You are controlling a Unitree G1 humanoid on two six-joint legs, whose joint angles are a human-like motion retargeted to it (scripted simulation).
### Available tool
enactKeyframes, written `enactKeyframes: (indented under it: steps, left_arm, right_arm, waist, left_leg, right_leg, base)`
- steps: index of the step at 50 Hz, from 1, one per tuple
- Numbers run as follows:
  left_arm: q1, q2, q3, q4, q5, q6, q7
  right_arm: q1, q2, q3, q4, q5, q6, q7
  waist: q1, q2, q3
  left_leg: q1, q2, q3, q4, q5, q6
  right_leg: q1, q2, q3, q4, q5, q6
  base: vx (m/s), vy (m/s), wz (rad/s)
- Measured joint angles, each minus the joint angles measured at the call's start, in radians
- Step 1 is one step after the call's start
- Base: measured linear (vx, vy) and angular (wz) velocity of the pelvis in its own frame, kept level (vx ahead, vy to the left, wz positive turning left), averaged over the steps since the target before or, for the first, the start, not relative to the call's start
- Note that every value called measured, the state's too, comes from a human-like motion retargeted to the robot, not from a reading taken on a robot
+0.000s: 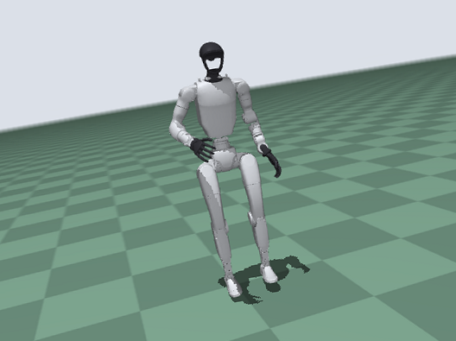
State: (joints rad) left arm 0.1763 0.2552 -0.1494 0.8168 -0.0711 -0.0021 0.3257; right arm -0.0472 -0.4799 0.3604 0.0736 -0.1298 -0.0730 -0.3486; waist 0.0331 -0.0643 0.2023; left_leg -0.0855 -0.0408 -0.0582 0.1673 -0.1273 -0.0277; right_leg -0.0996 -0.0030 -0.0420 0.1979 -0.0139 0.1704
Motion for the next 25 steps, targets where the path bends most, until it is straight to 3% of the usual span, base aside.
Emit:
enactKeyframes:
  steps: [5, 14, 19, 25]
  left_arm:
    - [-0.155, 0.05, -0.051, 0.175, -0.085, -0.025, -0.163]
    - [-0.352, 0.07, -0.084, 0.318, -0.084, -0.031, -0.057]
    - [-0.378, 0.049, -0.059, 0.275, -0.174, -0.043, -0.092]
    - [-0.343, 0.034, -0.101, 0.223, -0.1, -0.064, -0.149]
  right_arm:
    - [0.075, 0.032, -0.032, 0.33, -0.101, 0.018, 0.112]
    - [0.112, 0.185, -0.024, 1.089, 0.056, 0.088, 0.143]
    - [0.178, 0.174, -0.05, 1.136, 0.012, 0.097, 0.195]
    - [0.229, 0.17, -0.121, 1.071, 0.108, 0.061, 0.173]
  waist:
    - [-0.01, -0.002, -0.045]
    - [0.022, 0.003, -0.126]
    - [-0.005, 0.018, -0.164]
    - [-0.045, 0.039, -0.205]
  left_leg:
    - [0.095, -0.004, -0.017, -0.069, -0.005, -0.022]
    - [0.217, -0.003, 0.007, -0.134, -0.043, -0.068]
    - [0.231, -0.003, 0.011, -0.147, -0.056, -0.064]
    - [0.232, 0.0, 0.043, -0.15, -0.065, -0.065]
  right_leg:
    - [0.086, -0.005, -0.018, -0.03, -0.031, 0.016]
    - [0.179, -0.009, -0.001, -0.053, -0.071, 0.029]
    - [0.174, -0.009, 0.005, -0.032, -0.087, 0.038]
    - [0.183, -0.003, 0.039, -0.071, -0.08, 0.044]
  base:
    - [0.27, 0.06, 0.16]
    - [0.2, 0.04, -0.1]
    - [0.11, 0.02, -0.08]
    - [0.06, 0.0, -0.28]
